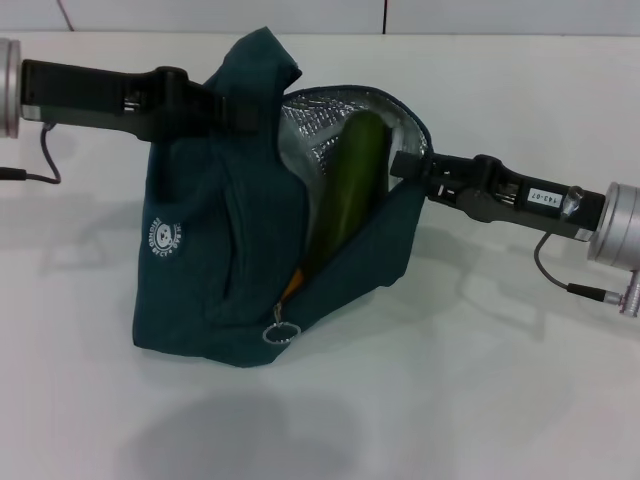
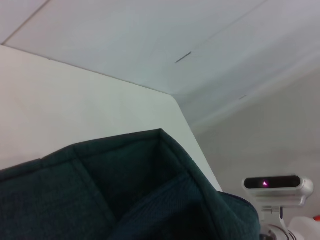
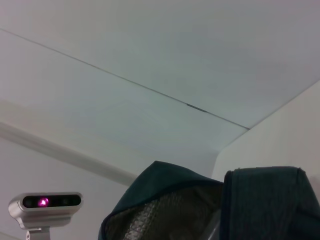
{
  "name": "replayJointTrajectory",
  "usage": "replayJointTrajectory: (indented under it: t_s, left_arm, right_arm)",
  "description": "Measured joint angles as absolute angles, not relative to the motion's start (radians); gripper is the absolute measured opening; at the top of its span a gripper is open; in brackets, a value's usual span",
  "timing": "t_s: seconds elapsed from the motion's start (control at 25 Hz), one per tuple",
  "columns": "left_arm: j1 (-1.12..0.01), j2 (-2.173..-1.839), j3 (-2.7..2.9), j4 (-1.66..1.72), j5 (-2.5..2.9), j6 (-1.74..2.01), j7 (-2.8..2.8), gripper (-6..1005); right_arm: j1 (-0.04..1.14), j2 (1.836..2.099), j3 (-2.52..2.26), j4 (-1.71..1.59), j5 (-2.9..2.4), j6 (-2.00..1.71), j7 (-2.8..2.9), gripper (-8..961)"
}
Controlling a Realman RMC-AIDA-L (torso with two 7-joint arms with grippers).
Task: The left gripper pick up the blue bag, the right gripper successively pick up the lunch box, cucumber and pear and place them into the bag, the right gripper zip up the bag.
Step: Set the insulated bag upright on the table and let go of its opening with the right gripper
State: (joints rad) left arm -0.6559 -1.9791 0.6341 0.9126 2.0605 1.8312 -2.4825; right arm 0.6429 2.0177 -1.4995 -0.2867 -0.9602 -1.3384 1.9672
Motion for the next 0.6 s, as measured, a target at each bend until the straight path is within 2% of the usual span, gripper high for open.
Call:
replayJointTrajectory:
  t_s: [0.08,0.44,0.6]
  left_arm:
    - [-0.657,-1.980,0.641,0.913,2.060,1.831,-2.482,44]
    - [-0.659,-1.984,0.650,0.913,2.059,1.833,-2.481,44]
    - [-0.665,-1.994,0.696,0.913,2.018,1.834,-2.487,43]
  right_arm:
    - [0.643,2.018,-1.499,-0.287,-0.960,-1.338,1.966,383]
    - [0.636,2.013,-1.465,-0.300,-0.953,-1.376,1.882,178]
    - [0.591,2.006,-1.401,-0.358,-0.956,-1.472,1.856,112]
